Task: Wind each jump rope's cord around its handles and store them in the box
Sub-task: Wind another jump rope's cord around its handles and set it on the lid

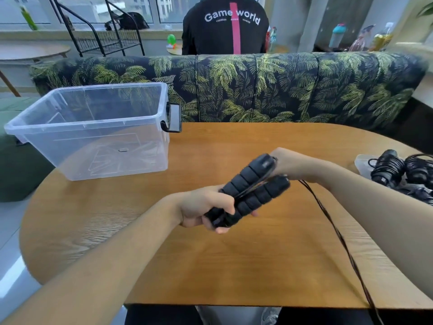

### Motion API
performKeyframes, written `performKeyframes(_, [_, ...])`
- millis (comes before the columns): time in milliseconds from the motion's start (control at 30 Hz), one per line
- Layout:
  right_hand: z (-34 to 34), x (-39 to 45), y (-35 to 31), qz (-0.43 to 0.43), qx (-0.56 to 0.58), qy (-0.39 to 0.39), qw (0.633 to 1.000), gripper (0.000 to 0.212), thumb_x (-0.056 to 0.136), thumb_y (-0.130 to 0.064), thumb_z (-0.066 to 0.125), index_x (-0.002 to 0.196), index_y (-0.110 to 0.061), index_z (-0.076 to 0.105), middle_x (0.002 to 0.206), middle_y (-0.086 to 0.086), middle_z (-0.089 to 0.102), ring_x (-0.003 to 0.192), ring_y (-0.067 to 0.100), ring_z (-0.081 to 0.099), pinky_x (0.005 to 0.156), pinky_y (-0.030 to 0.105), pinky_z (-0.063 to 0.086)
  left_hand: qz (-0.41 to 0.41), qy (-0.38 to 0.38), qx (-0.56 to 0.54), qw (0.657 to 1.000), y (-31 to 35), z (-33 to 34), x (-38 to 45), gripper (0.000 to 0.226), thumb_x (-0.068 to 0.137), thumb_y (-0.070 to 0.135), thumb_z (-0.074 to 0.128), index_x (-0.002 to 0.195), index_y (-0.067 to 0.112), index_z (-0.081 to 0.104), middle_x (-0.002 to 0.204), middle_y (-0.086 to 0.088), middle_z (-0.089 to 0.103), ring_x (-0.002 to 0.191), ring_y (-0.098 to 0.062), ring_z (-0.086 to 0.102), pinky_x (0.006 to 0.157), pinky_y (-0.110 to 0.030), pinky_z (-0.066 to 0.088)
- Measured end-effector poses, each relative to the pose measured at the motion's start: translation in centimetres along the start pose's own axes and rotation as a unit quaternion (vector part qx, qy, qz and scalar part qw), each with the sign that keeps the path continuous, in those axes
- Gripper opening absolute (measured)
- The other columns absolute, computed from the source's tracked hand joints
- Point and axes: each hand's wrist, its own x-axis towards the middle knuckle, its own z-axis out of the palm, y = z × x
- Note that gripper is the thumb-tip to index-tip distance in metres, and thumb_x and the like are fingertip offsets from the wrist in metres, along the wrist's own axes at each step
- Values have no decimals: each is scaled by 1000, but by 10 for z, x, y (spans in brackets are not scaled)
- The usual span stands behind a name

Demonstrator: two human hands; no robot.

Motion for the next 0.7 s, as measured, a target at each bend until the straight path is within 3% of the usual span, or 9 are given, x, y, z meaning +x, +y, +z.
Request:
performKeyframes(67, [-2, 4, -3, -3, -8, -9, 1000, 32, 88, -20, 72, 59, -17, 60, 55, -8, 55, 54, 9, 44, 54, 23, 38, -27, 30, 64, 997, 7, 5, 5, 45, 80, 10, 49, 125, 7, 46, 76, 0, 62, 53, -20, 48, 44, -24, 20])
performKeyframes(167, [-5, 5, -11, 10, -7, -18, 1000, 42, 77, -52, 81, 74, -13, 66, 58, -6, 48, 56, 13, 37, 54, 27, 31, -94, 75, 177, 977, 12, 11, 9, 42, 82, 13, 57, 117, 23, 37, 66, -1, 59, 51, -19, 53, 46, -26, 30])
performKeyframes(300, [-1, 4, -24, 9, 28, -9, 1000, 37, 76, -53, 81, 75, -19, 68, 58, -3, 41, 54, 16, 30, 50, 28, 23, -143, 121, 281, 941, 16, 18, 14, 46, 86, 16, 63, 112, 25, 26, 80, -12, 58, 49, -20, 59, 45, -28, 41])
performKeyframes(500, [7, -3, -50, -14, -58, 72, 996, 37, 85, -51, 74, 75, -16, 66, 59, -3, 50, 56, 14, 42, 54, 27, 34, -141, 209, 181, 951, 15, 18, 19, 72, 83, 15, 71, 132, 31, 21, 111, -21, 58, 66, -35, 75, 61, -43, 63])
performKeyframes(700, [22, -17, -66, -27, -105, 75, 991, 36, 90, -51, 67, 71, -21, 66, 61, -5, 59, 56, 13, 50, 57, 28, 43, -171, 286, 161, 929, -3, 5, 21, 62, 84, 17, 69, 131, 17, 29, 98, -24, 67, 70, -33, 76, 65, -47, 64])
